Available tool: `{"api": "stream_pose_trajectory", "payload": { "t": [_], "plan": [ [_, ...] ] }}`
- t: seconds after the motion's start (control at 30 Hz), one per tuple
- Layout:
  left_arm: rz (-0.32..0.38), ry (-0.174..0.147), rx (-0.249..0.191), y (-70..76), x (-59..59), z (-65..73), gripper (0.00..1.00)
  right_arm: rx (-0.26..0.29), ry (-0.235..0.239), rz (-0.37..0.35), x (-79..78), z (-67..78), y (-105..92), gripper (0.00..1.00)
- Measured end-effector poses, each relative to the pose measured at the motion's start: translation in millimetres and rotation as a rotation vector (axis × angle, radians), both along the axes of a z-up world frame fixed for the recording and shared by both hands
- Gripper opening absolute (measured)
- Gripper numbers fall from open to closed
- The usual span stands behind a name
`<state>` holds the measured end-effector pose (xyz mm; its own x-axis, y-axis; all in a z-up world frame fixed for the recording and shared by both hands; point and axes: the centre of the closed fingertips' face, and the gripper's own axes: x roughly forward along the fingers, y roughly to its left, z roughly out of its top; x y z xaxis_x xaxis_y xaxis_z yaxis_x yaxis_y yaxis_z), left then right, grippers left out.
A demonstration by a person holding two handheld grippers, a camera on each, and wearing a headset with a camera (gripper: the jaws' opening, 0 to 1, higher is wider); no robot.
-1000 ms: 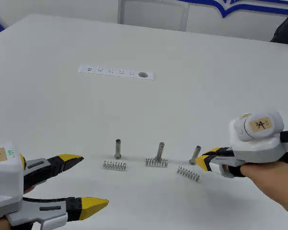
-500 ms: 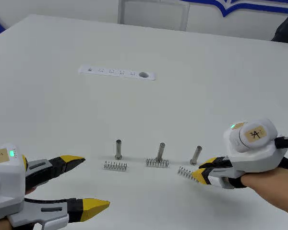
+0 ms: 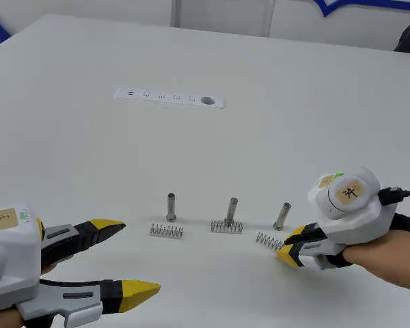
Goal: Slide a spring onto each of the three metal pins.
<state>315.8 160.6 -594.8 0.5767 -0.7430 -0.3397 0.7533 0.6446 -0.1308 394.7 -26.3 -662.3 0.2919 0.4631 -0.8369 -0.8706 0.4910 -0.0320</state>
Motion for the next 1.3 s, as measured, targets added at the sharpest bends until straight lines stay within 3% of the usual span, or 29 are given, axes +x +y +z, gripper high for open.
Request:
{"api": "stream_pose_trajectory", "payload": {
  "t": [0.4,0.6,0.7,0.97,1.3],
  "plan": [
    [-0.037,0.017,0.015,-5.8,-4.9,-5.9,0.66,-0.035,0.025,0.060,-1.0,-2.4,2.0,0.12],
    [-0.107,0.023,0.040,-17.1,-9.8,-9.5,0.63,-0.050,0.033,0.074,-8.7,-0.7,3.4,0.11],
    [-0.160,0.027,0.073,-23.8,-10.7,-13.6,0.62,-0.053,0.042,0.090,-14.4,0.1,4.7,0.11],
    [-0.242,0.010,0.095,-39.6,-0.9,-10.8,0.60,-0.047,0.043,0.127,-26.7,5.7,14.6,0.11],
    [-0.294,0.033,0.114,-47.0,6.4,-23.6,0.55,-0.030,0.045,0.234,-44.5,13.0,45.6,0.11]
  ]
}}
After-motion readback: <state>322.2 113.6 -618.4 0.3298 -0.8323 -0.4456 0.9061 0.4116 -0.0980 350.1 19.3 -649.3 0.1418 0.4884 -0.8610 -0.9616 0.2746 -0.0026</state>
